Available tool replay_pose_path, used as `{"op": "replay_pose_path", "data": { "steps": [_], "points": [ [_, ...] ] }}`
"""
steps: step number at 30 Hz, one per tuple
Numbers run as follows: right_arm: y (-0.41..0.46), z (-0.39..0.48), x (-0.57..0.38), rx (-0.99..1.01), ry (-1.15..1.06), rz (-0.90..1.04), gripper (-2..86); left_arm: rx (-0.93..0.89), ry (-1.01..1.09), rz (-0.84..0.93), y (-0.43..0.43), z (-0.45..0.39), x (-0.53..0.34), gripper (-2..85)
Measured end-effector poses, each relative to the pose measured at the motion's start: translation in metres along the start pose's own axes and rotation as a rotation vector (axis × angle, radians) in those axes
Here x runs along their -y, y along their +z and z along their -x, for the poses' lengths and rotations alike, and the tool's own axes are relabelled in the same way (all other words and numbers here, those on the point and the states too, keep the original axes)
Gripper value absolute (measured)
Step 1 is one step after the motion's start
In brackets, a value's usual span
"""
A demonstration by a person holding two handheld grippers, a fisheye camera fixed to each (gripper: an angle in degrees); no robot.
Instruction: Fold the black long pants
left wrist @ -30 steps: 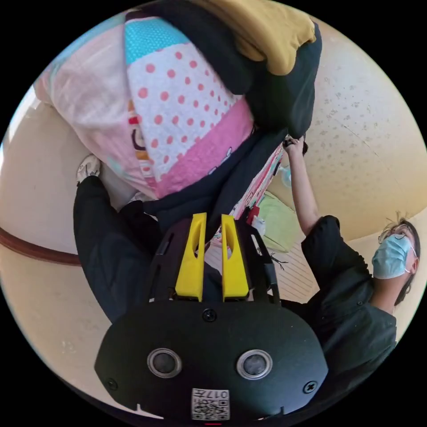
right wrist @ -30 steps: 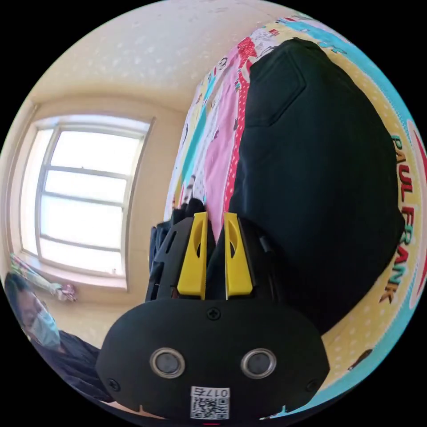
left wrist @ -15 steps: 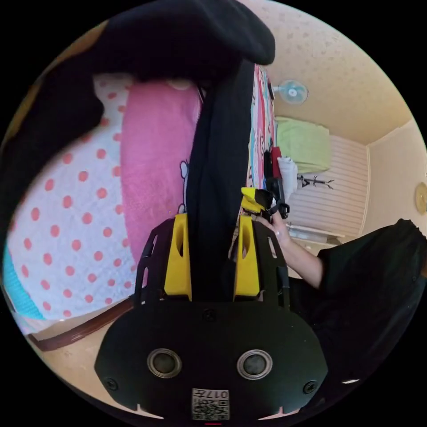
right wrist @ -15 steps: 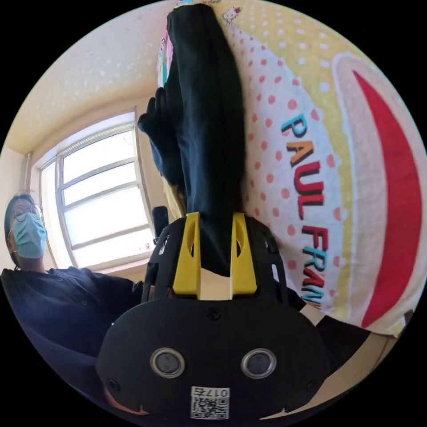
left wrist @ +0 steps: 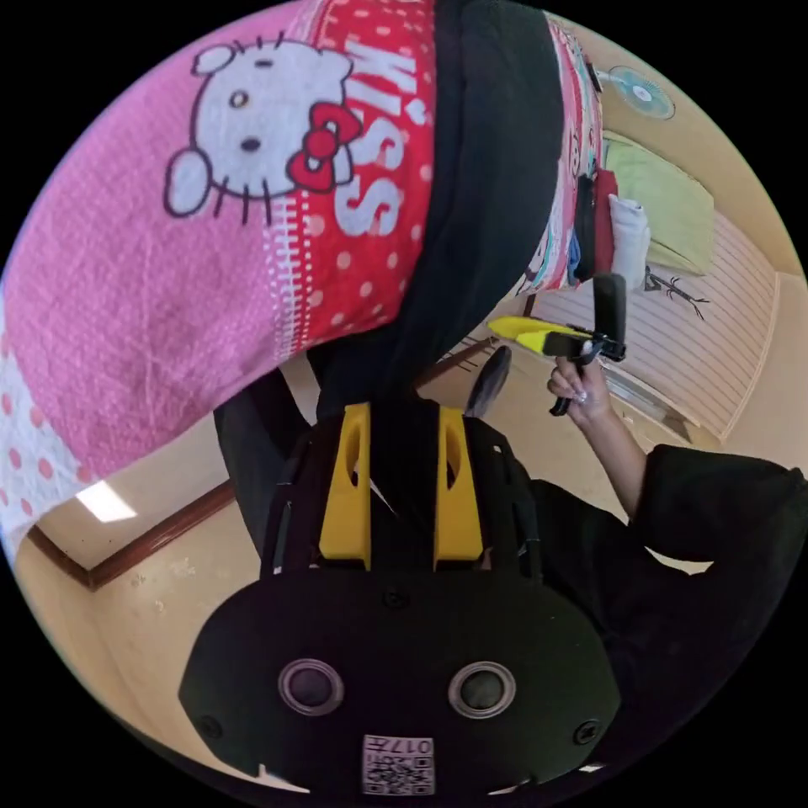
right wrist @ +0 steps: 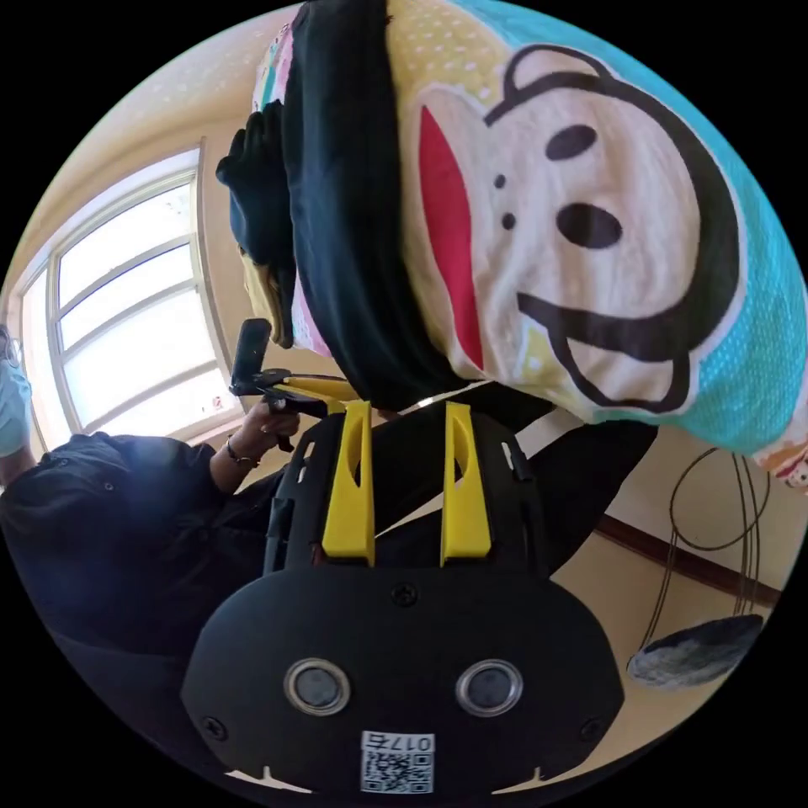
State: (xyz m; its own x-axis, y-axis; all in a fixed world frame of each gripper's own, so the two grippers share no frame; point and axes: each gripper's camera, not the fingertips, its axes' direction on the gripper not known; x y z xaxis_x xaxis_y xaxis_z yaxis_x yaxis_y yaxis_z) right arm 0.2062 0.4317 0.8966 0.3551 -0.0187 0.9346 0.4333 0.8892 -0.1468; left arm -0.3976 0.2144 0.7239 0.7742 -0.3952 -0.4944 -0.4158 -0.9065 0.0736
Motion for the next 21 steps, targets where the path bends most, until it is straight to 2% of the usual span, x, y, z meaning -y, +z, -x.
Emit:
{"op": "replay_pose_path", "data": {
  "steps": [5, 8, 10, 14, 17, 19, 21],
  "points": [
    [0.027, -0.02, -0.013, -0.084, -0.008, -0.009, 19.1, 0.039, 0.109, -0.124, -0.053, -0.021, 0.023, 11.6],
    [0.044, -0.028, -0.014, 0.022, -0.023, -0.024, 19.6, 0.118, 0.106, 0.04, -0.03, -0.02, 0.052, 11.5],
    [0.045, -0.024, -0.024, 0.063, -0.034, -0.065, 18.8, 0.094, 0.1, 0.192, 0.01, -0.017, 0.056, 10.4],
    [0.049, -0.017, -0.047, 0.056, -0.055, -0.052, 18.0, 0.098, 0.139, 0.135, 0.028, -0.032, 0.04, 4.4],
    [0.038, -0.019, -0.068, 0.054, -0.054, -0.064, 17.9, -0.134, 0.238, 0.106, 0.022, -0.048, 0.032, 2.1],
    [0.018, -0.022, -0.084, 0.097, -0.053, -0.124, 18.1, -0.402, 0.332, 0.026, 0.011, -0.056, 0.023, 1.2],
    [0.006, -0.028, -0.09, 0.153, -0.064, -0.139, 18.5, -0.388, 0.31, 0.013, 0.017, -0.05, 0.022, 1.2]
  ]
}}
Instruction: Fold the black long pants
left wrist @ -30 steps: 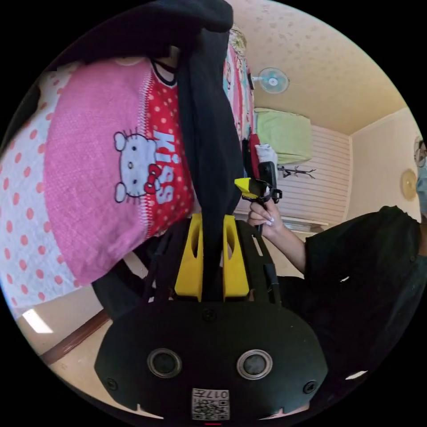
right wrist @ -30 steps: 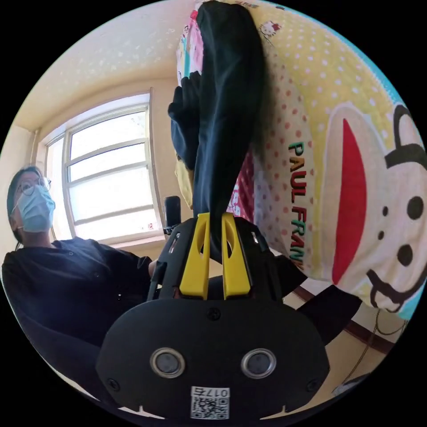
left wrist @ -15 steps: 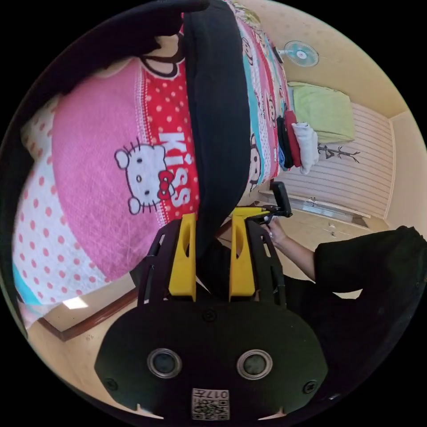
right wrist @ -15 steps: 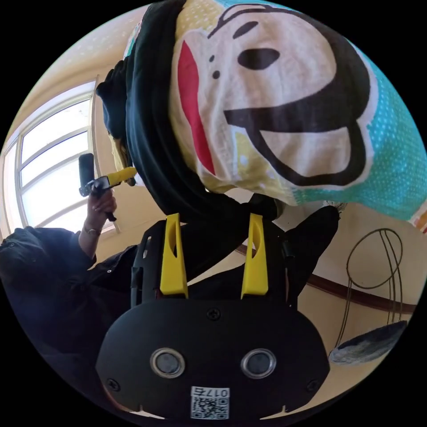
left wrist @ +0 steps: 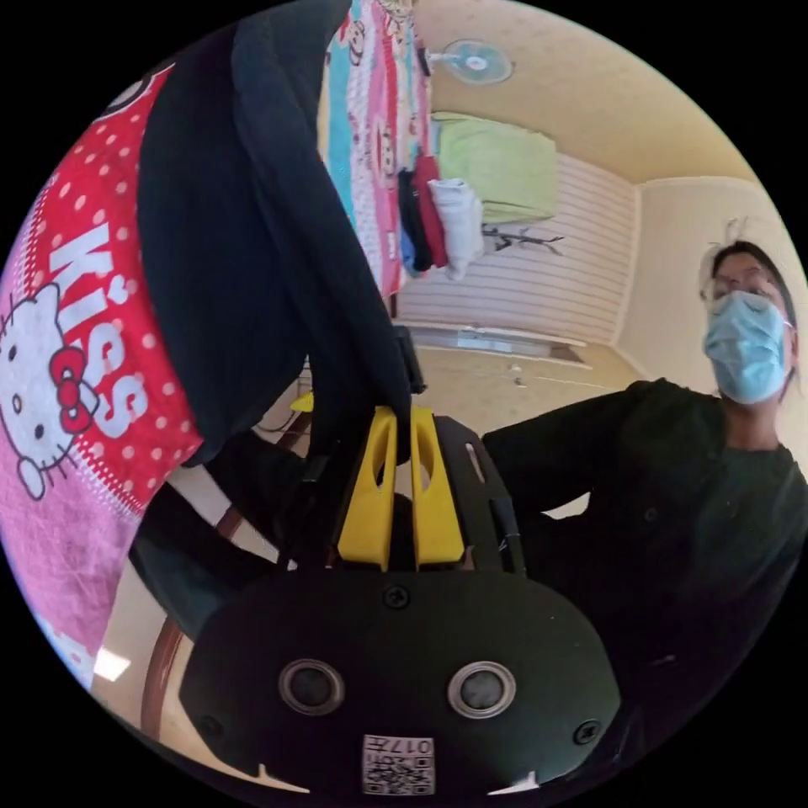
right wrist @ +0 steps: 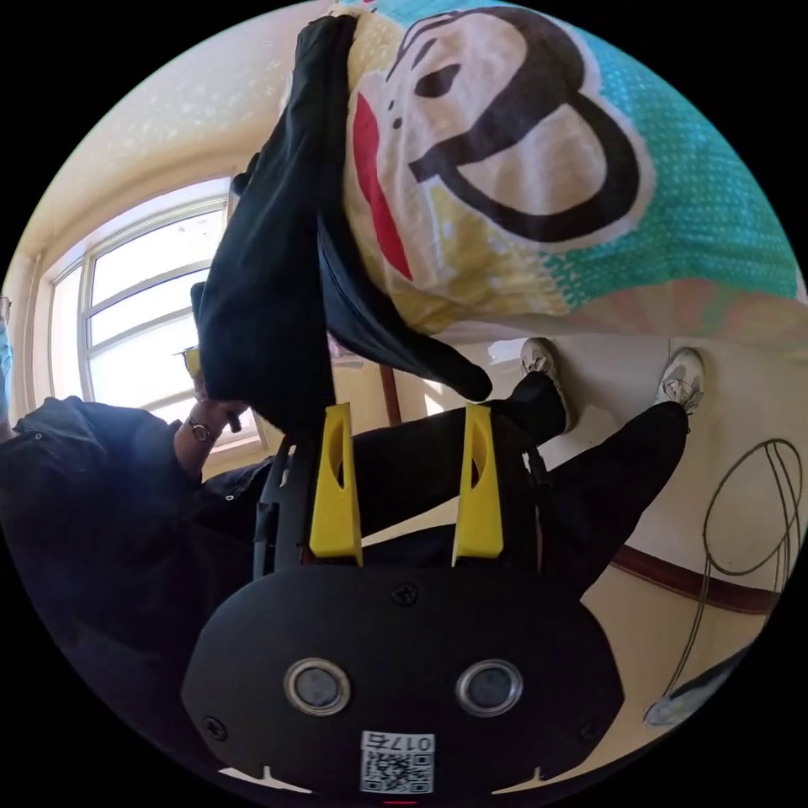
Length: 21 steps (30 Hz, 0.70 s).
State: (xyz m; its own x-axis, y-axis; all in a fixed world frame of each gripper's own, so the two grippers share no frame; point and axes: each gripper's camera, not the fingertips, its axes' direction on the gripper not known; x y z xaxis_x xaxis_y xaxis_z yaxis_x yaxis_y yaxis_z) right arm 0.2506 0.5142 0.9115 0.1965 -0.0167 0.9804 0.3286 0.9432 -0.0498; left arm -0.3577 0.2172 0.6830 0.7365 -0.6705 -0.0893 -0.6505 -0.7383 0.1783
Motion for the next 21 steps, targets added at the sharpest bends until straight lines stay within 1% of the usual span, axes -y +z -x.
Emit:
{"op": "replay_pose_path", "data": {
  "steps": [1, 2, 3, 4, 6, 7, 9, 12, 14, 16, 17, 19, 20, 21],
  "points": [
    [-0.005, -0.003, 0.0, 0.019, -0.006, 0.0, 18.9, 0.14, -0.06, 0.046, 0.009, 0.013, -0.002, 1.3],
    [-0.007, -0.005, 0.0, 0.018, -0.008, 0.002, 19.2, 0.231, -0.089, 0.065, 0.013, 0.02, -0.003, 1.4],
    [-0.01, -0.01, 0.001, 0.022, -0.019, 0.012, 19.8, 0.413, -0.155, 0.081, 0.019, 0.038, -0.008, 1.7],
    [-0.012, -0.015, 0.003, 0.049, -0.027, 0.026, 21.2, 0.449, -0.202, 0.041, 0.018, 0.054, -0.013, 2.0],
    [-0.014, -0.02, 0.007, 0.11, -0.047, 0.032, 22.5, 0.373, -0.272, -0.013, 0.013, 0.072, -0.018, 2.3],
    [-0.015, -0.018, 0.008, 0.138, -0.075, 0.036, 23.0, 0.376, -0.267, -0.024, 0.015, 0.074, -0.02, 2.5],
    [-0.01, -0.012, 0.013, 0.127, -0.108, 0.062, 23.5, 0.428, -0.228, -0.033, 0.021, 0.067, -0.024, 3.0],
    [0.01, -0.002, 0.023, 0.07, -0.151, 0.106, 23.2, 0.436, -0.221, -0.039, 0.025, 0.062, -0.03, 4.6],
    [0.024, 0.0, 0.03, 0.064, -0.163, 0.105, 20.8, 0.447, -0.226, -0.047, 0.023, 0.059, -0.037, 6.2],
    [0.026, 0.004, 0.026, 0.058, -0.18, 0.074, 14.4, 0.517, -0.233, -0.067, 0.012, 0.046, -0.048, 6.6],
    [0.026, 0.005, 0.024, 0.073, -0.178, 0.082, 12.9, 0.546, -0.227, -0.08, 0.007, 0.039, -0.049, 6.4],
    [0.021, 0.02, 0.006, 0.135, -0.173, 0.115, 8.4, 0.598, -0.159, -0.173, -0.02, -0.001, -0.045, 4.8],
    [0.019, 0.026, -0.001, 0.139, -0.176, 0.113, 7.7, 0.592, -0.139, -0.199, -0.027, -0.011, -0.041, 4.3],
    [0.013, 0.04, -0.016, 0.178, -0.179, 0.102, 6.2, 0.565, -0.074, -0.242, -0.039, -0.032, -0.03, 1.7]
  ]
}}
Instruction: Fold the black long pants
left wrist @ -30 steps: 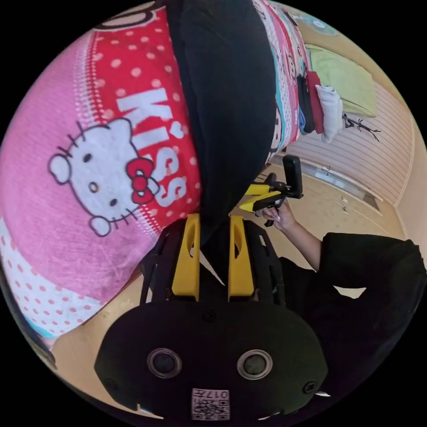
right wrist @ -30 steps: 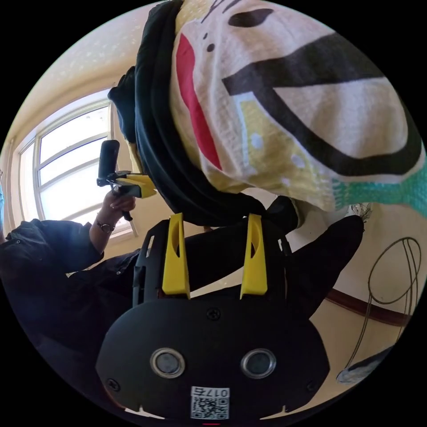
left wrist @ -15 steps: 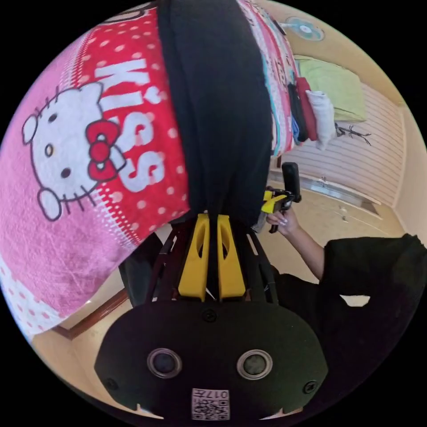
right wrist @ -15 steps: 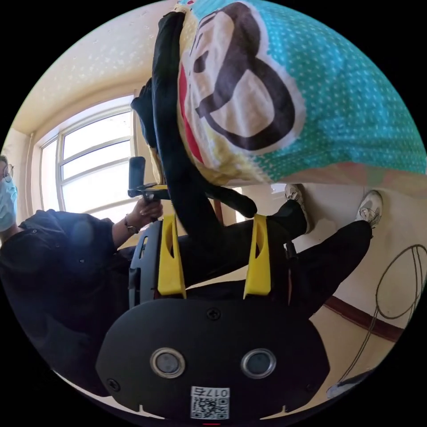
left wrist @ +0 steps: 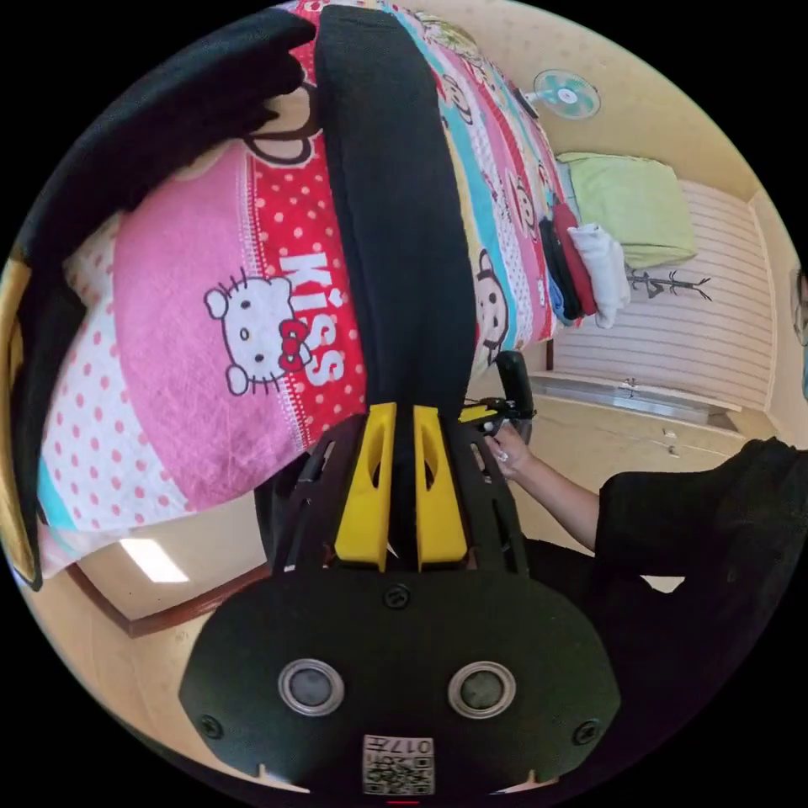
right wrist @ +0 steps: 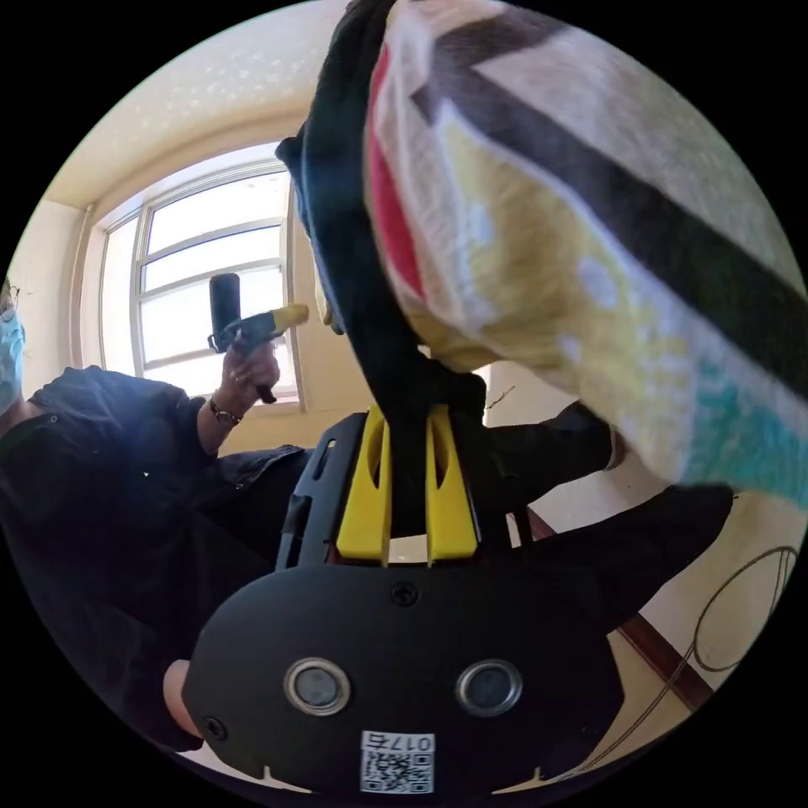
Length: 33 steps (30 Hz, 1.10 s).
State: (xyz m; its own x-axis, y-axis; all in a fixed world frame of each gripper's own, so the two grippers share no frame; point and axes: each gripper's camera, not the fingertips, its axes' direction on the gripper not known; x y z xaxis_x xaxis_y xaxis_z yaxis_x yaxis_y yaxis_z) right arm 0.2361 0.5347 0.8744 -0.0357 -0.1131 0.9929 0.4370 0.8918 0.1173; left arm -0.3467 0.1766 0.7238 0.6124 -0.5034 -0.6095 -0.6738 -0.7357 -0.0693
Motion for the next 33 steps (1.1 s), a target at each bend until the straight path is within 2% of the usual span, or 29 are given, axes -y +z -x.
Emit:
{"op": "replay_pose_path", "data": {
  "steps": [2, 5, 7, 8, 9, 13, 17, 20, 22, 24, 26, 28, 30, 33],
  "points": [
    [-0.012, 0.03, -0.019, 0.112, -0.023, -0.059, 4.9, -0.048, 0.119, -0.056, -0.018, -0.022, 0.027, -0.1],
    [-0.047, 0.091, -0.04, 0.221, -0.085, -0.189, 3.4, 0.026, 0.379, -0.07, -0.018, -0.062, 0.079, -0.8],
    [-0.073, 0.143, -0.04, 0.232, -0.166, -0.204, 2.5, 0.14, 0.571, 0.056, 0.017, -0.082, 0.116, -0.9],
    [-0.08, 0.156, -0.039, 0.234, -0.189, -0.202, 2.4, 0.165, 0.598, 0.101, 0.029, -0.083, 0.123, -0.9],
    [-0.092, 0.182, -0.037, 0.244, -0.239, -0.207, 2.0, 0.173, 0.632, 0.219, 0.058, -0.082, 0.133, -1.0],
    [-0.132, 0.242, -0.044, 0.306, -0.322, -0.283, 1.1, -0.103, 0.6, 0.36, 0.116, -0.082, 0.108, -1.0],
    [-0.154, 0.247, -0.042, 0.301, -0.272, -0.324, 1.0, -0.208, 0.516, 0.495, 0.173, -0.087, 0.048, -1.0],
    [-0.165, 0.223, 0.0, 0.309, -0.203, -0.325, 1.8, -0.345, 0.238, 0.393, 0.177, -0.05, 0.024, -1.0],
    [-0.172, 0.194, 0.066, 0.286, -0.151, -0.32, 4.2, -0.464, -0.018, 0.19, 0.154, 0.001, 0.01, -1.0],
    [-0.177, 0.164, 0.126, 0.242, -0.091, -0.314, 7.7, -0.447, -0.156, 0.096, 0.137, 0.035, 0.0, -1.0],
    [-0.18, 0.136, 0.189, 0.181, -0.046, -0.289, 11.5, -0.389, -0.194, 0.067, 0.118, 0.052, -0.002, -1.0],
    [-0.177, 0.117, 0.262, 0.133, -0.031, -0.202, 13.7, -0.301, -0.146, 0.051, 0.091, 0.054, 0.006, -1.0],
    [-0.177, 0.125, 0.294, 0.159, -0.072, -0.168, 13.9, -0.251, -0.092, 0.036, 0.073, 0.046, 0.016, -1.0],
    [-0.185, 0.154, 0.296, 0.111, -0.112, -0.181, 14.0, -0.225, 0.009, -0.027, 0.049, 0.021, 0.04, -1.0]
  ]
}}
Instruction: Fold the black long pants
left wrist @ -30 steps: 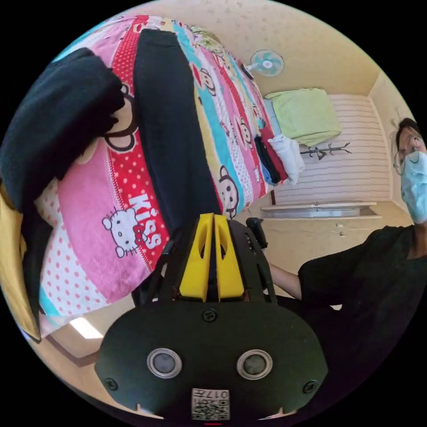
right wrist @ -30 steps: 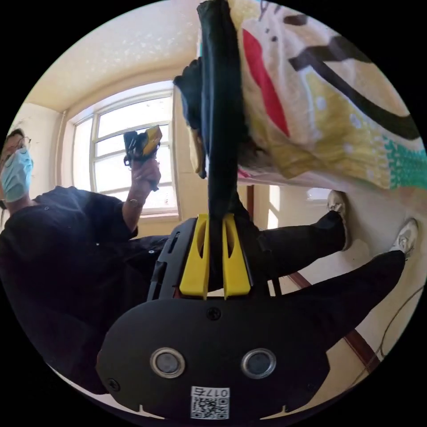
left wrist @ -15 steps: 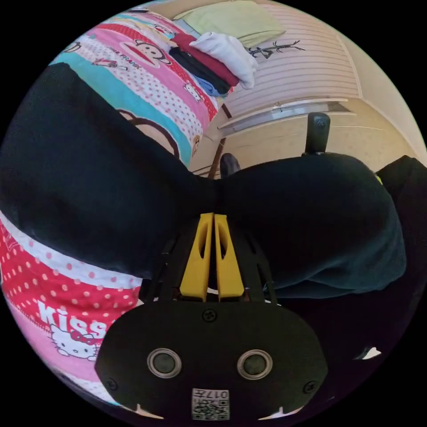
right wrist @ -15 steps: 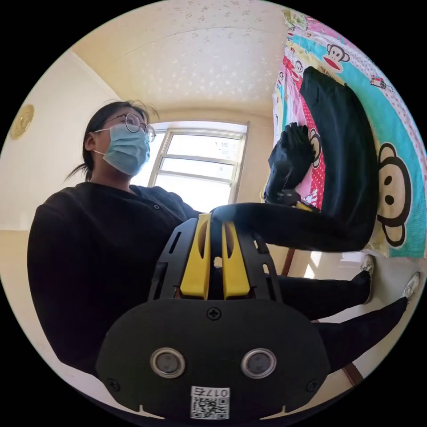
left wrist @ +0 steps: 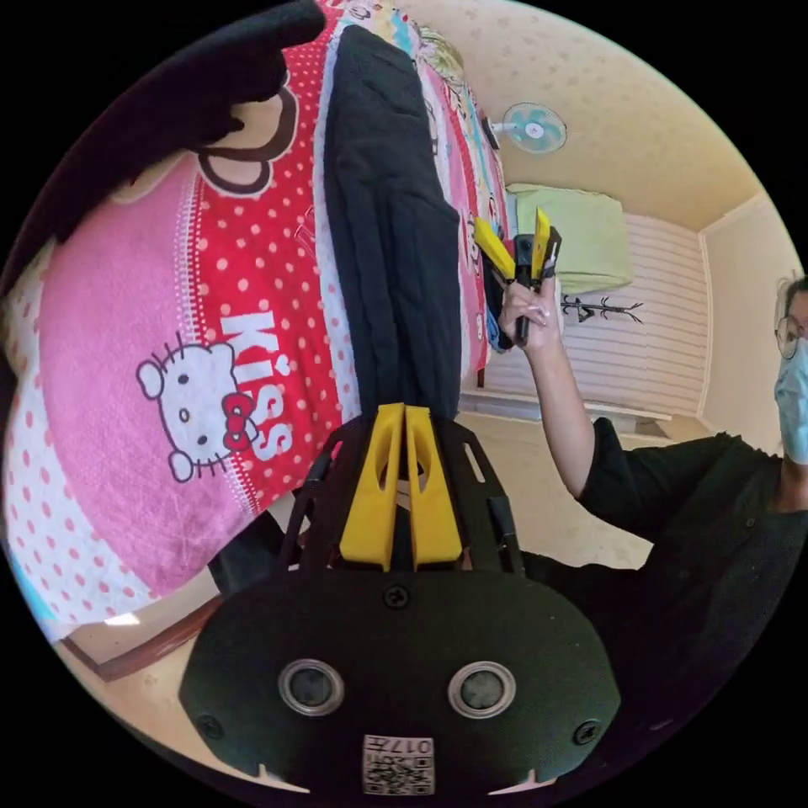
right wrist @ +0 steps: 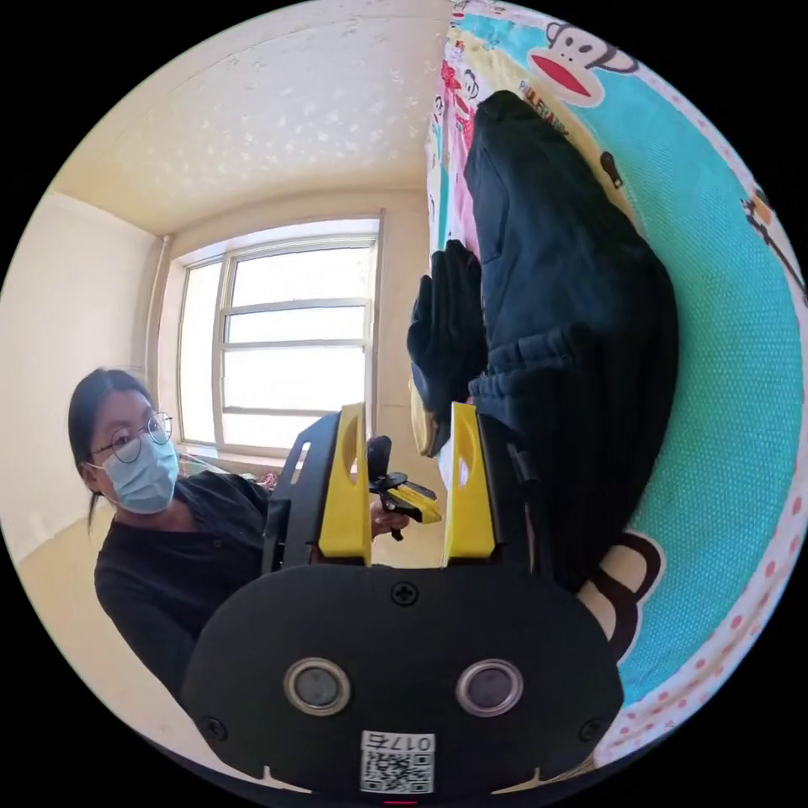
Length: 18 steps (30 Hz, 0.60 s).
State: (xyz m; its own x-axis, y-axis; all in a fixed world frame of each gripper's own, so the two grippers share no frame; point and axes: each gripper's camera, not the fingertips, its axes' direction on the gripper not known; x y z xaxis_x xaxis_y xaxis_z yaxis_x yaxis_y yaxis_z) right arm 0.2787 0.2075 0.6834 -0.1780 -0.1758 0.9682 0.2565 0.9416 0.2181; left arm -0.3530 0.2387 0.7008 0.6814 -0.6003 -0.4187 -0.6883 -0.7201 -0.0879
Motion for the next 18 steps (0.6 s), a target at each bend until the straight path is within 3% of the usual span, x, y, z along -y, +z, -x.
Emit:
{"op": "replay_pose_path", "data": {
  "steps": [3, 9, 11, 15, 18],
  "points": [
    [-0.015, 0.017, -0.054, -0.154, 0.081, -0.063, 14.4, 0.005, 0.13, -0.065, -0.002, -0.036, 0.034, -1.0],
    [0.006, -0.042, -0.224, -0.391, 0.628, 0.005, 18.0, 0.242, 0.446, 0.022, 0.033, -0.098, 0.137, -1.0],
    [0.021, -0.058, -0.247, -0.295, 0.656, -0.039, 19.2, 0.271, 0.55, 0.085, 0.043, -0.11, 0.166, -1.0],
    [0.044, -0.109, -0.231, 0.111, 0.602, -0.286, 19.8, 0.347, 0.626, 0.336, 0.086, -0.103, 0.22, -1.0],
    [0.087, -0.129, -0.2, 0.258, 0.643, -0.153, 17.8, 0.436, 0.555, 0.503, 0.123, -0.063, 0.238, -0.9]
  ]
}}
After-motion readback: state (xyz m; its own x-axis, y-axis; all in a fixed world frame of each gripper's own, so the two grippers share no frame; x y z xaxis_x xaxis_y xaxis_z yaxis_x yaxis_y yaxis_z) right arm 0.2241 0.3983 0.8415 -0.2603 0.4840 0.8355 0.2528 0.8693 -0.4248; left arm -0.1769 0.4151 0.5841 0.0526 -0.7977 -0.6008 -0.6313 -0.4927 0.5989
